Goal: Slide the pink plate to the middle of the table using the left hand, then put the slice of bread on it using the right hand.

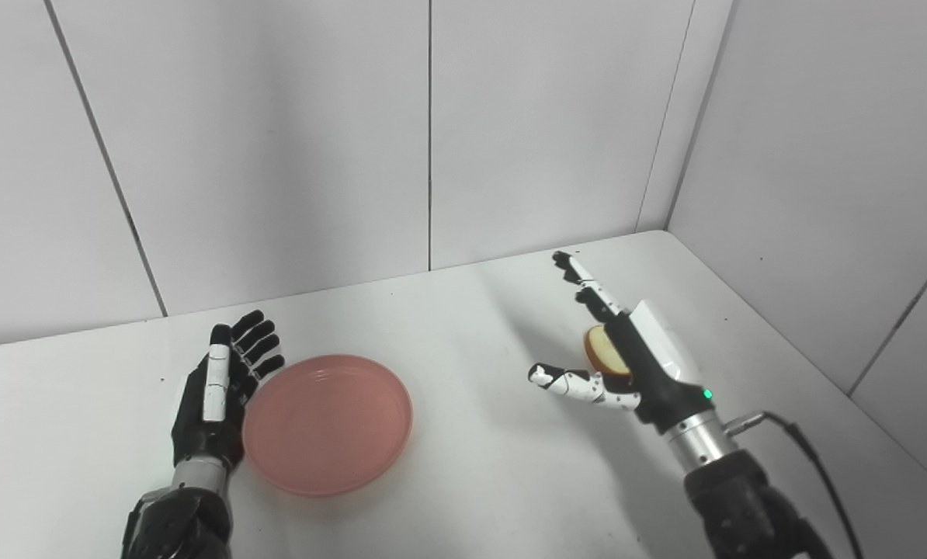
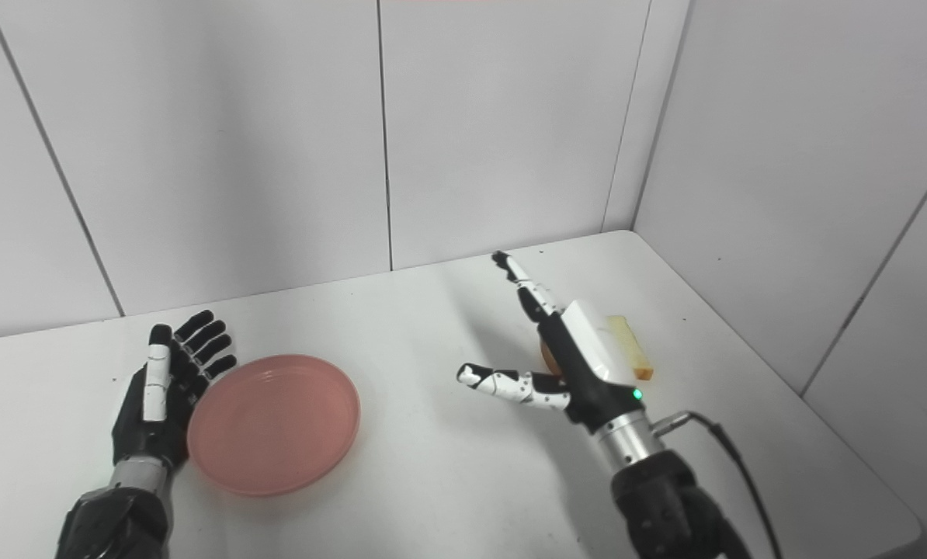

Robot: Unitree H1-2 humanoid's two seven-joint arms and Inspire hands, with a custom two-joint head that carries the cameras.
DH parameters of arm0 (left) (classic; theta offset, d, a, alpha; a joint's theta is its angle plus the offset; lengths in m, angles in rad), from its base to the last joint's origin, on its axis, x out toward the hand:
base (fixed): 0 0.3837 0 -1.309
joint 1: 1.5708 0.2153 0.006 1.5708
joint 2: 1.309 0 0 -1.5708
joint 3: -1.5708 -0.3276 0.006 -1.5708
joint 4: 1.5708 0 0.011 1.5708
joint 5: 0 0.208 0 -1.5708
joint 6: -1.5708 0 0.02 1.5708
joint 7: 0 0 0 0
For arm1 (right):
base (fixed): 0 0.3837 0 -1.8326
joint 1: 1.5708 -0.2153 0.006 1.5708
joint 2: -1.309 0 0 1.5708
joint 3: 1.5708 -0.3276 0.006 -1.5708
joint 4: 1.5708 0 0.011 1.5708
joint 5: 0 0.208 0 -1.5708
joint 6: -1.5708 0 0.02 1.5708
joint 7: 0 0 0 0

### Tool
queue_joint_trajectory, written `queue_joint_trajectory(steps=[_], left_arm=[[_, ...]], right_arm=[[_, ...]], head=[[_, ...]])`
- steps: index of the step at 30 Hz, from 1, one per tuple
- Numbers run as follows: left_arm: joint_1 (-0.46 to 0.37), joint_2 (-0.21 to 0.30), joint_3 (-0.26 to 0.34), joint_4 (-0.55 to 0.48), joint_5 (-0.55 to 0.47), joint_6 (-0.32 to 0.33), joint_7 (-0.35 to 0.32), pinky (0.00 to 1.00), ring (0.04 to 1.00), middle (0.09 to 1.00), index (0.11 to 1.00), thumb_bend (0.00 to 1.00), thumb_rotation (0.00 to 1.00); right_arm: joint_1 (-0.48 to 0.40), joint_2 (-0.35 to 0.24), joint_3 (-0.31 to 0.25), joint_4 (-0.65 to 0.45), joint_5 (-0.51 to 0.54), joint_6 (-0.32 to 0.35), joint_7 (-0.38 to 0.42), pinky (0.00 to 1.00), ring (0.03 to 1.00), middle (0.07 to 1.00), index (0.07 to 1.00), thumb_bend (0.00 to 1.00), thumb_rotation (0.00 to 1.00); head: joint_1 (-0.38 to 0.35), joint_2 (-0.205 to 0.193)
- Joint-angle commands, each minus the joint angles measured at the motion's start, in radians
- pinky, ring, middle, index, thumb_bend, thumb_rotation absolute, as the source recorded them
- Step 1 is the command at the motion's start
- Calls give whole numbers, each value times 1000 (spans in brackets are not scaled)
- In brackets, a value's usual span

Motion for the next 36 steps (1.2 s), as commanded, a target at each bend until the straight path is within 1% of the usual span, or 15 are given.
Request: queue_joint_trajectory(steps=[1, 5, 6, 7, 8, 10, 11, 13, 14, 16, 20, 24, 29, 32, 36], left_arm=[[20, -9, -6, 50, 5, 33, -2, 747, 806, 791, 742, 884, 828], [19, -10, -10, 61, 9, 26, -4, 751, 807, 794, 753, 880, 833], [19, -11, -10, 62, 9, 27, -2, 749, 807, 796, 753, 878, 831], [19, -13, -11, 63, 12, 28, 3, 745, 805, 798, 751, 869, 834], [19, -14, -11, 65, 13, 28, 7, 745, 805, 798, 751, 868, 834], [19, -15, -10, 71, 14, 27, 11, 745, 803, 795, 743, 853, 833], [18, -15, -9, 77, 14, 22, 8, 745, 802, 794, 742, 852, 833], [16, -15, -9, 87, 13, 14, 4, 741, 798, 784, 736, 836, 828], [14, -15, -9, 91, 13, 11, 3, 739, 796, 781, 730, 836, 824], [13, -17, -6, 96, 9, 10, 3, 748, 799, 776, 719, 846, 809], [10, -16, -9, 104, 15, 4, 5, 739, 797, 778, 716, 836, 815], [14, -15, -11, 96, 19, 6, 7, 728, 796, 779, 725, 827, 824], [14, -15, -2, 93, 19, 13, 5, 739, 797, 776, 729, 834, 817], [18, -14, -4, 86, 21, 14, 1, 741, 800, 780, 730, 830, 818], [21, -14, -5, 82, 22, 18, 1, 736, 797, 779, 728, 832, 818]], right_arm=[[-47, -61, -23, -17, -23, 11, 7, 807, 891, 926, 935, 1000, 661], [-72, -158, -24, 9, -47, 56, 76, 882, 917, 935, 933, 1000, 616], [-81, -185, -19, 18, -51, 66, 98, 905, 921, 933, 924, 1000, 567], [-90, -214, -14, 34, -57, 69, 118, 900, 919, 926, 915, 1000, 527], [-100, -240, -8, 48, -62, 72, 139, 898, 918, 925, 913, 1000, 521], [-122, -287, 8, 77, -70, 75, 180, 897, 915, 919, 917, 1000, 472], [-141, -316, 24, 87, -84, 106, 226, 895, 913, 918, 919, 1000, 470], [-174, -359, 53, 98, -110, 158, 296, 923, 906, 925, 959, 1000, 434], [-186, -373, 65, 100, -120, 179, 320, 918, 897, 921, 964, 1000, 408], [-212, -406, 88, 129, -133, 174, 346, 899, 883, 907, 957, 1000, 355], [-258, -474, 147, 199, -170, 140, 396, 927, 903, 913, 949, 1000, 347], [-301, -511, 211, 260, -212, 119, 428, 962, 921, 914, 930, 1000, 355], [-360, -524, 278, 331, -246, 88, 446, 967, 920, 913, 909, 1000, 352], [-394, -525, 303, 372, -248, 83, 470, 963, 927, 927, 912, 1000, 350], [-445, -527, 343, 416, -265, 101, 523, 953, 938, 945, 923, 1000, 328]], head=[[2, 2], [5, -7], [5, -7], [11, -10], [11, -10], [13, -11], [13, -11], [13, -11], [13, -11], [10, -14], [14, -14], [15, -13], [15, -12], [17, -11], [17, -11]])
